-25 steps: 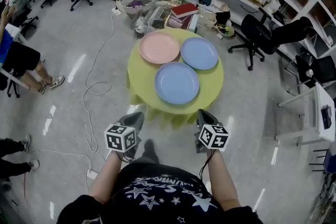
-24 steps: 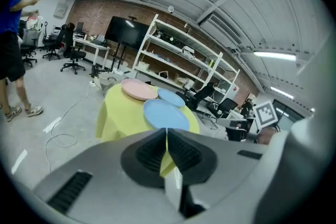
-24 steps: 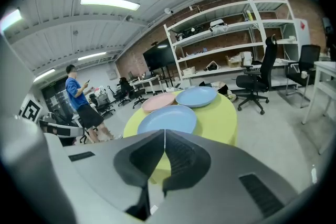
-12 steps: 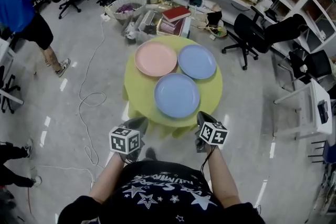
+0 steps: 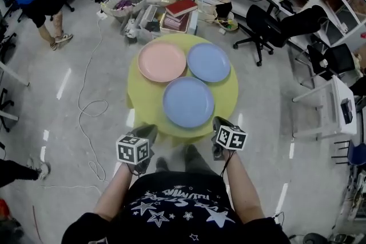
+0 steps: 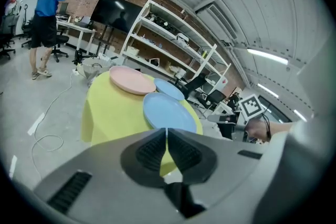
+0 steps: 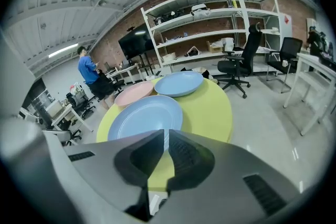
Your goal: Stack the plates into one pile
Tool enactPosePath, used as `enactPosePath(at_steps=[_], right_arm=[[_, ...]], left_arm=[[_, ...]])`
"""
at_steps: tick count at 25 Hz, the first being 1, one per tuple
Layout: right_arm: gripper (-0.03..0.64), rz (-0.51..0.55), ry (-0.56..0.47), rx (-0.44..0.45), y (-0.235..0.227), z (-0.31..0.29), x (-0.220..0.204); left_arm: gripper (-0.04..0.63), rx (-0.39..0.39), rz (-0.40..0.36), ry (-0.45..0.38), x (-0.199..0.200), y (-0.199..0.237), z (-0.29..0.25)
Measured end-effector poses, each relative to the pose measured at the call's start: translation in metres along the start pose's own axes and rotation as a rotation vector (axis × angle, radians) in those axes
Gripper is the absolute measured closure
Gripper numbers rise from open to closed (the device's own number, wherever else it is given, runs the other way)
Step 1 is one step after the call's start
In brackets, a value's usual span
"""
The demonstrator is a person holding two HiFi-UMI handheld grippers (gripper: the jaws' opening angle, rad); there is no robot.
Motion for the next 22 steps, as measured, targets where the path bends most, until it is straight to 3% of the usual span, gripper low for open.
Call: enactPosePath(at_steps=[5,8,13,22], right_arm=[[0.593,0.007,0.041,0.026,-0.010,-0.024,0.000],[0.531,-0.001,0.074,0.052,-0.014,-0.043,0.001],[0.492,0.015,0.125,0.071,-0.032,-0.072,0.006],[0.476,0.034,0.227,0.222,-0.033,-0.112,0.014]], left_arm=[[0.572,0.039,0.022,-0.001,-0.001,0.000,-0.009],[0.572,0.084,0.032,-0.013,0.003,0.004,-0.014],[0.572,0.138,0.043,-0.018,0.010,0.001,-0.026],[0.572,0.228,0.060,-0.020,0.024,0.000,-0.051]])
Point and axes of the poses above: the fingertips, and each gripper's own axes: z backward along the fingers, y to its left, x out of its top, the point moved 2 cm from there along z, backward along the fingers, and after that the axes turned 9 degrees about -y, right-handed, at the moved point
